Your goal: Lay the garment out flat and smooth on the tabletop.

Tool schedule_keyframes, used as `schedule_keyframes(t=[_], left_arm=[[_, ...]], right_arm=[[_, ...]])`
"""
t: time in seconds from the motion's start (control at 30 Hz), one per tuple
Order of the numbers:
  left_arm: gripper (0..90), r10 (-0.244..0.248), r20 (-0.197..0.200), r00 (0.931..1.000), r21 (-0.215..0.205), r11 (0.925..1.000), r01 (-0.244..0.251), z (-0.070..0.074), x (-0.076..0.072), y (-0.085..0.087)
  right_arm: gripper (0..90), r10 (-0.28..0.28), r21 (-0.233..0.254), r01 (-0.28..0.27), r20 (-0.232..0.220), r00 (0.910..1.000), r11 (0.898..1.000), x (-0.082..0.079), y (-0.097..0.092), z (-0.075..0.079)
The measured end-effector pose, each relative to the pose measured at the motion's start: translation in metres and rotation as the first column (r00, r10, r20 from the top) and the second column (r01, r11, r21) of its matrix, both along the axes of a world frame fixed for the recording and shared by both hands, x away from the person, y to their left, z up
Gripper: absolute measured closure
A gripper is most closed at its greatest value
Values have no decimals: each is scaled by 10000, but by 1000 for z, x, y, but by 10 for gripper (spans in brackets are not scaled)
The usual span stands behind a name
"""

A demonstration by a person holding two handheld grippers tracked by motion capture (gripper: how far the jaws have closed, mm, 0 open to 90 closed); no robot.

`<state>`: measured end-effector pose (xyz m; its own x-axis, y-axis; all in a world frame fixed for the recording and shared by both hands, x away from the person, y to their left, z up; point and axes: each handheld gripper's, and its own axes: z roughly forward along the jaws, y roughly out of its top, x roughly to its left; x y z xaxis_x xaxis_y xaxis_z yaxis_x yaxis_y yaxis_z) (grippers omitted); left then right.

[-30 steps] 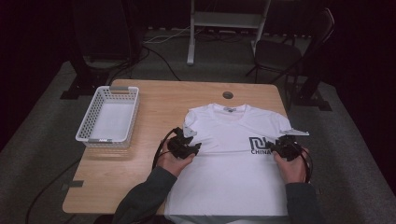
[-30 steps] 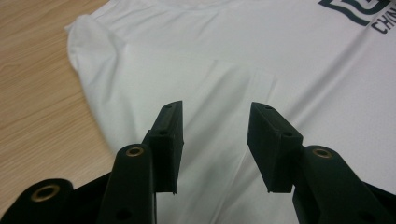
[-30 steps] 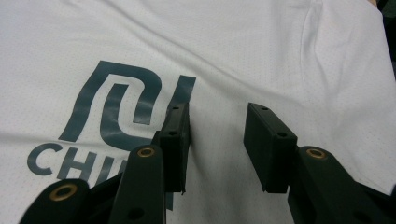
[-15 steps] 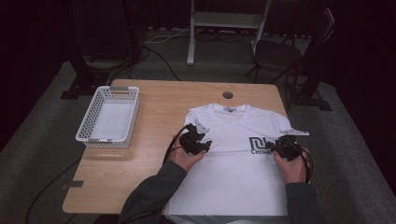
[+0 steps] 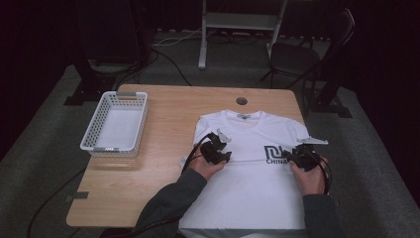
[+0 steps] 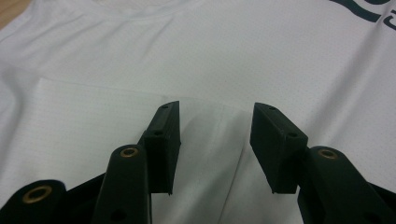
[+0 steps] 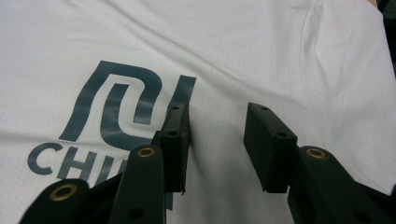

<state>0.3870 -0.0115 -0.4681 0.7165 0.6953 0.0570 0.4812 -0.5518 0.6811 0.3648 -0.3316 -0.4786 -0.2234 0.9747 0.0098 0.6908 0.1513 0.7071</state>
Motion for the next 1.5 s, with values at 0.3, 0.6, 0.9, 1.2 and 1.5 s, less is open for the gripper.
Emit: schedule_keyframes(t=[0.3,0.6,0.9,1.2,1.5], left_arm=[[568,-30,-77,10000,120,9999,31,-4,5,-5],[736,72,-173,9998,93,9999,-71,-2,8,-2],[861,211,-247,9995,153,9997,-207,0,10,4],[869,368,-48,9993,199,9991,-367,4,8,10],[868,587,90,9982,138,9982,-588,5,7,22]], right_arm=[[603,-9,18,9,21,10000,10000,0,0,0],[603,4,25,-4,52,10000,10000,-1,0,-1],[603,24,24,-24,69,10000,10000,-1,-1,-1],[603,11,38,-11,103,9999,10000,-1,0,-1],[602,26,43,-26,138,9999,10000,-1,-1,-1]])
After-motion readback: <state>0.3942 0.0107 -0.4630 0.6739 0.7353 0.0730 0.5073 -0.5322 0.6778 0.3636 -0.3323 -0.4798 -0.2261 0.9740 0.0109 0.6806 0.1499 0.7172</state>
